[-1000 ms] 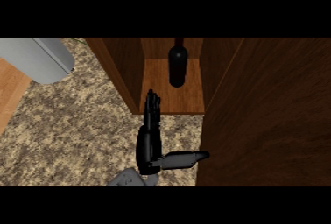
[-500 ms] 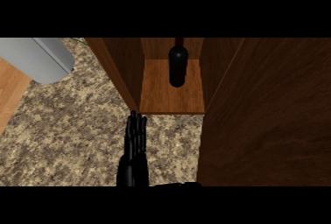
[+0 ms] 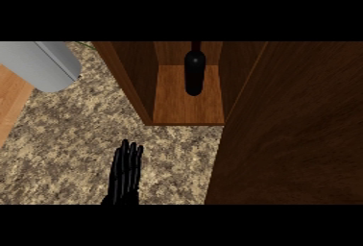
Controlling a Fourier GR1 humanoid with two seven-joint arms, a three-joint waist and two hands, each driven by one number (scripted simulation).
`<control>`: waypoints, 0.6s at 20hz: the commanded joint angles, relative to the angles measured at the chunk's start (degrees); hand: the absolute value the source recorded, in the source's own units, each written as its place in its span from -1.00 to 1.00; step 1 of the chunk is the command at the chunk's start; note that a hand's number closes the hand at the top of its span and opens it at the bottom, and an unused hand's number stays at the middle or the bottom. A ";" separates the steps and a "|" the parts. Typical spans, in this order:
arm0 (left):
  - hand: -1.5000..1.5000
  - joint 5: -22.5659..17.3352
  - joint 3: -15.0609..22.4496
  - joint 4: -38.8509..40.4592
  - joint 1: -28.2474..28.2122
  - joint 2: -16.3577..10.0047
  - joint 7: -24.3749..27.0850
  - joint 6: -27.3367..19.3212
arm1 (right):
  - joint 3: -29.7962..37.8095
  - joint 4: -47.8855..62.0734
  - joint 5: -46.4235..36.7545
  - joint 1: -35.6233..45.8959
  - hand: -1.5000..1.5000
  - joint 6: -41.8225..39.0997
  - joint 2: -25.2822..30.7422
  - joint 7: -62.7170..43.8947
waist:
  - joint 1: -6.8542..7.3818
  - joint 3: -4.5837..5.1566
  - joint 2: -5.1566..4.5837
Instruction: Pick up the wine, place it into the cabinet and close the cabinet
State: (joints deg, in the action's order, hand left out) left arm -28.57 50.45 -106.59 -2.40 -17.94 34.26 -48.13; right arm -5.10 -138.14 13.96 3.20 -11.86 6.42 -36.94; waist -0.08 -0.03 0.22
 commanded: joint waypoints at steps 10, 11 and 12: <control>-1.00 -3.26 -7.74 -13.52 -10.55 -14.32 0.42 8.52 | -8.80 -7.88 9.91 -10.21 1.00 -2.96 -1.73 -5.53 | 0.03 0.06 0.13; -1.00 -3.87 -9.36 -14.78 -11.71 -15.50 0.50 8.95 | -8.09 -6.92 9.66 -8.32 1.00 -1.29 -2.07 -7.26 | 0.32 0.07 0.03; -1.00 -5.21 -10.43 -13.03 -14.33 -15.76 3.47 11.58 | -10.15 -10.15 9.34 -12.87 1.00 -3.36 -1.88 -5.23 | -0.01 0.09 0.18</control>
State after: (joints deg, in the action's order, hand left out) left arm -31.87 43.28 -118.54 -12.54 -30.93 35.12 -39.75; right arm -12.31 -138.12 15.41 -3.70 -15.42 4.91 -38.26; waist 0.00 0.02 0.28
